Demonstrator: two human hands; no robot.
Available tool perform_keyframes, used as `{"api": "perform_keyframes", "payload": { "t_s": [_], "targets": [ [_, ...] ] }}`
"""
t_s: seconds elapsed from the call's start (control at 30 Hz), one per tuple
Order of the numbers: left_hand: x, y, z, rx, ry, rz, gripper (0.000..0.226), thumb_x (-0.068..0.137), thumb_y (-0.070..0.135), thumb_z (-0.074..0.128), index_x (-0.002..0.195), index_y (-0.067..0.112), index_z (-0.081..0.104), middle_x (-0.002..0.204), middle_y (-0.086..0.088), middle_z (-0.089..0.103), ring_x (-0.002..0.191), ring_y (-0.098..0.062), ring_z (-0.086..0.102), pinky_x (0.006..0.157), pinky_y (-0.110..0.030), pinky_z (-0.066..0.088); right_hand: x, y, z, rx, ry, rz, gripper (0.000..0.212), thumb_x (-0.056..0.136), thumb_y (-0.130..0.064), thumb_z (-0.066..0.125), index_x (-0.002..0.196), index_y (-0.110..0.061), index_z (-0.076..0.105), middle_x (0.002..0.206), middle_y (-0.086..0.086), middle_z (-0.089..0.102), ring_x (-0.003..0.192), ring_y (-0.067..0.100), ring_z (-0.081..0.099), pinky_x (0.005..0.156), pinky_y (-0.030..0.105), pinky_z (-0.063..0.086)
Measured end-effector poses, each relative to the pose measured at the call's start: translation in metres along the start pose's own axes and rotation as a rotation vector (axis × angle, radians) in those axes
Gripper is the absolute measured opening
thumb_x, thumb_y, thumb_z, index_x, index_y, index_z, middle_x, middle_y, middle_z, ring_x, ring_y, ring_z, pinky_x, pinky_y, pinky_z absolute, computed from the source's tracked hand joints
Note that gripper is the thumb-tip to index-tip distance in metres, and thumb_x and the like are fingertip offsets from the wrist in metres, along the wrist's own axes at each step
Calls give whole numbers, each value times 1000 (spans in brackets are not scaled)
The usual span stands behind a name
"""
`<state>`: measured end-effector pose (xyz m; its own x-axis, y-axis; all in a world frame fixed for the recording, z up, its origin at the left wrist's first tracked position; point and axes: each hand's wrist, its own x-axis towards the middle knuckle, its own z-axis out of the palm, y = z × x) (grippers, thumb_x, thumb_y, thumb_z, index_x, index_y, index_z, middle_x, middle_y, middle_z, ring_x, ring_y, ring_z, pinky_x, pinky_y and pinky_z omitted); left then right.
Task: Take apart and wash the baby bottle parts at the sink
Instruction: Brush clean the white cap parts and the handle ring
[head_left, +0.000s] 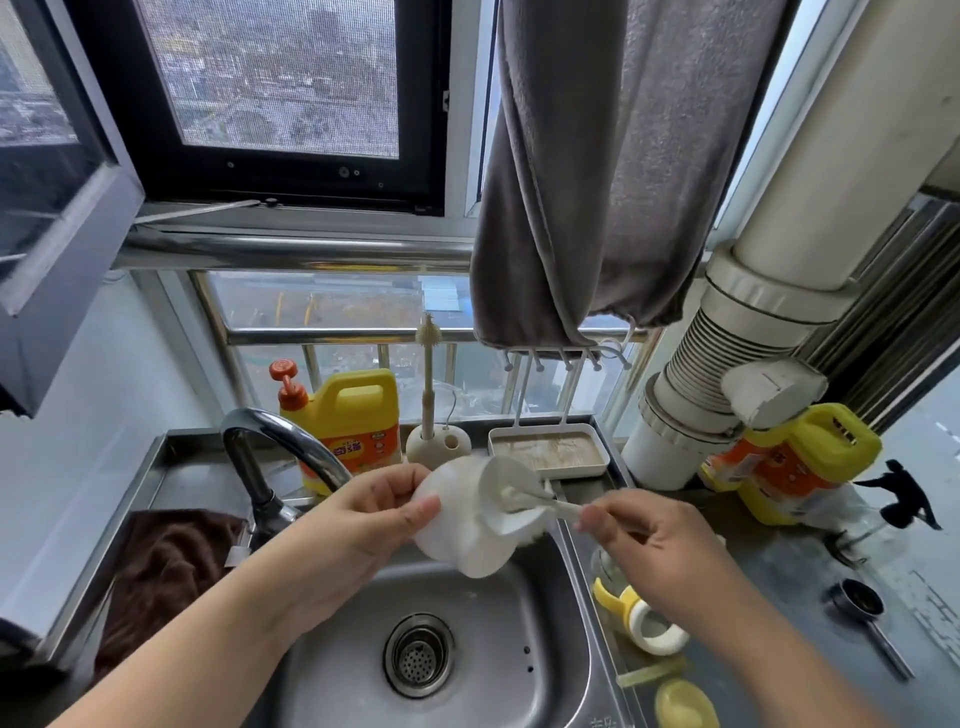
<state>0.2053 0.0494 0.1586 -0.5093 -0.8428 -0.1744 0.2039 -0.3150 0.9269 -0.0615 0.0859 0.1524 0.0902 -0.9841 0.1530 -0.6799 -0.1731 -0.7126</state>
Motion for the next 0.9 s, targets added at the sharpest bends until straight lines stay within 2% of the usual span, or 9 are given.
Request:
{"api": "perform_keyframes", "payload": {
  "t_s": [0.1,0.23,0.37,0.47,0.57,0.63,0.7,0.8,0.9],
  "targets": [
    [4,-2,6,28,116,-58,19,79,18,72,90,4,66,82,-10,67,74,-18,60,67,-23,50,5,3,2,-138,25,-81,57,79,-75,35,74,-28,66,65,-9,56,65,7,51,59,20,34],
    [8,0,4,-91,279,-100,27,75,19,59,93,2,68,84,-13,70,76,-22,62,64,-28,54,-12,25,1,-386,29,-73,63,80,-81,20,71,-34,62,62,-15,51,67,-1,48,67,28,32],
    [12,-9,13,-112,241,-185,23,74,19,60,84,4,75,89,-17,71,74,-24,66,64,-32,57,-11,23,-3,-277,153,-25,55,81,-74,30,74,-33,67,63,-16,54,67,1,51,64,30,35],
    [17,-12,20,-91,262,-157,21,72,18,63,85,3,70,81,-13,69,72,-23,61,67,-33,53,-14,16,2,-297,76,-47,56,81,-73,30,77,-31,66,66,-12,56,71,4,52,66,25,35],
    [19,-18,17,326,210,-5,15,77,17,69,86,5,67,75,-10,68,74,-20,62,69,-28,50,-27,26,-5,-358,18,113,69,73,-84,20,73,-30,64,64,-9,56,69,6,52,62,25,33],
    [19,-27,11,762,157,192,6,83,14,70,82,11,66,82,-4,69,80,-17,64,74,-21,51,-31,31,-16,-303,9,269,55,79,-78,32,72,-34,65,60,-13,59,61,4,53,58,27,37],
    [23,-41,3,1160,134,457,19,79,9,74,82,24,63,101,3,60,93,-14,58,82,-10,44,-30,29,-23,-283,-19,315,31,86,-62,46,76,-40,65,61,-18,60,59,1,54,56,26,40],
    [25,-55,0,1293,103,570,37,77,5,74,88,34,54,142,2,29,130,-19,33,106,-22,30,-21,17,-26,-282,-62,313,16,90,-55,48,83,-48,60,72,-11,66,68,3,59,64,30,48],
    [20,-59,3,1215,19,517,31,88,9,59,107,33,55,149,23,11,131,10,29,110,-19,32,-9,4,-22,-182,-91,314,17,93,-51,45,87,-44,59,62,-7,59,57,4,52,56,26,41]
  ]
}}
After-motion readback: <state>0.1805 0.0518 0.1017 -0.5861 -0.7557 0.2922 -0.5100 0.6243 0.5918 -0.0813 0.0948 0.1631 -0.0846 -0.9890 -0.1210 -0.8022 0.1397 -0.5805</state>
